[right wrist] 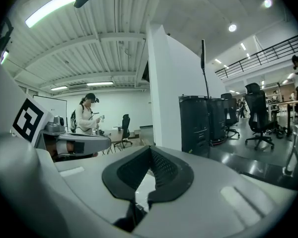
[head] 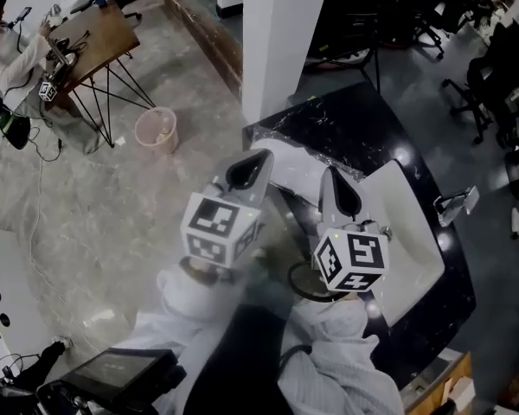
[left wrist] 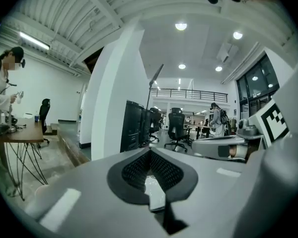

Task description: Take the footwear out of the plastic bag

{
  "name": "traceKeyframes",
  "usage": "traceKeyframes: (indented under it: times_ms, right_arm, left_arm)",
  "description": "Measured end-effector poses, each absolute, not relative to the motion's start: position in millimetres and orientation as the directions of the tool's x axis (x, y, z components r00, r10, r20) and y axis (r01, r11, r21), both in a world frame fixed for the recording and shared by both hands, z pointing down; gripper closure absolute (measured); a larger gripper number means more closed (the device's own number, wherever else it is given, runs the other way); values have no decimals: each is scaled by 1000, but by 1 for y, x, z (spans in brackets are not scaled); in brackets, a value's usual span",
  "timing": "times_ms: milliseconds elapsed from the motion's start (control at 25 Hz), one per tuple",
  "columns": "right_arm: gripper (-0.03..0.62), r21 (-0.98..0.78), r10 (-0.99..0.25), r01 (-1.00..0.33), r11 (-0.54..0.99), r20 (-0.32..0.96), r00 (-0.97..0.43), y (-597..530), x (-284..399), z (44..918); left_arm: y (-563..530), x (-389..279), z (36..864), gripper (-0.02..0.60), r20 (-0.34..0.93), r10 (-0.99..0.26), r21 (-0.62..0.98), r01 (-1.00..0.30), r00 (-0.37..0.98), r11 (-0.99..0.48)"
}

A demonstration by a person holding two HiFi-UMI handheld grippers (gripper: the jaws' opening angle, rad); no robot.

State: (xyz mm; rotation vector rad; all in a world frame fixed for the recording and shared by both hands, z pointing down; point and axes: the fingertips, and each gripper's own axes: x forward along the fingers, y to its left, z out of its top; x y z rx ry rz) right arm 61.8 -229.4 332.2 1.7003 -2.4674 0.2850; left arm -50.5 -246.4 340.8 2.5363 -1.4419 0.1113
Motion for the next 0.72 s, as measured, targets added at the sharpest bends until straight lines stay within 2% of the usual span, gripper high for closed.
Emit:
traceKeyframes:
  times_ms: [240, 440, 640, 720]
  right_arm:
    - [580, -154, -875, -934, 323, 328, -356, -272, 82, 364]
    - [580, -356, -791, -893, 275, 444, -420, -282, 101, 397]
    - [577, -606, -741, -779, 161, 446, -501, -276, 141, 408]
    - [528, -661, -709, -736, 144, 450, -543, -268, 156, 413]
  left_arm:
    - [-297, -25, 376, 581, 288, -755, 209, -808, 589, -551]
    - [-317, -17, 407, 581, 368, -616, 418, -715, 697, -560]
    - [-326, -19, 414, 580, 298, -446, 665, -519, 844, -537]
    - [-330, -29, 416, 572, 256, -417, 730, -458, 872, -508]
